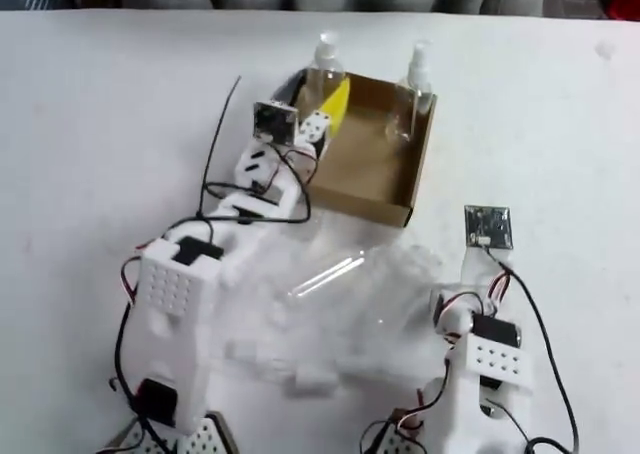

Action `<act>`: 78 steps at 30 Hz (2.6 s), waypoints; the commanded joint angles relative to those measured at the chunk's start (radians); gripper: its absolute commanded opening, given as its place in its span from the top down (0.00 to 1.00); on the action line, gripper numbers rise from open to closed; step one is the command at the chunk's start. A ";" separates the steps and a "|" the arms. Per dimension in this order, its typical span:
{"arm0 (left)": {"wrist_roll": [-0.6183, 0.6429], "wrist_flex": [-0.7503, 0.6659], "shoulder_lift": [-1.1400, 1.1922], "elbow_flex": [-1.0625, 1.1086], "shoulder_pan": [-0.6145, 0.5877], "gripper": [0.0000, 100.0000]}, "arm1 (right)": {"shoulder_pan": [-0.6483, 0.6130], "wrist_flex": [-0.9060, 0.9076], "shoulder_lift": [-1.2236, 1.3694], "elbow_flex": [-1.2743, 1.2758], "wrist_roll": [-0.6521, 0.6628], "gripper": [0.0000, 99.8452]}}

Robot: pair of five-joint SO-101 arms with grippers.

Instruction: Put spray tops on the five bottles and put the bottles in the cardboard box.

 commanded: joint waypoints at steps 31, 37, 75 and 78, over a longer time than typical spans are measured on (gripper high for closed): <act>0.025 0.044 0.139 -0.110 0.004 0.83 | -0.007 -0.015 -0.005 -0.005 0.011 0.99; 0.031 0.020 0.137 -0.110 -0.007 0.83 | -0.007 -0.015 -0.005 -0.005 0.011 0.99; 0.095 -0.005 -0.030 0.049 -0.005 0.71 | -0.007 -0.015 -0.005 -0.003 0.012 0.99; 0.092 0.021 -0.033 0.044 -0.007 0.71 | -0.007 -0.015 -0.004 -0.003 0.012 0.99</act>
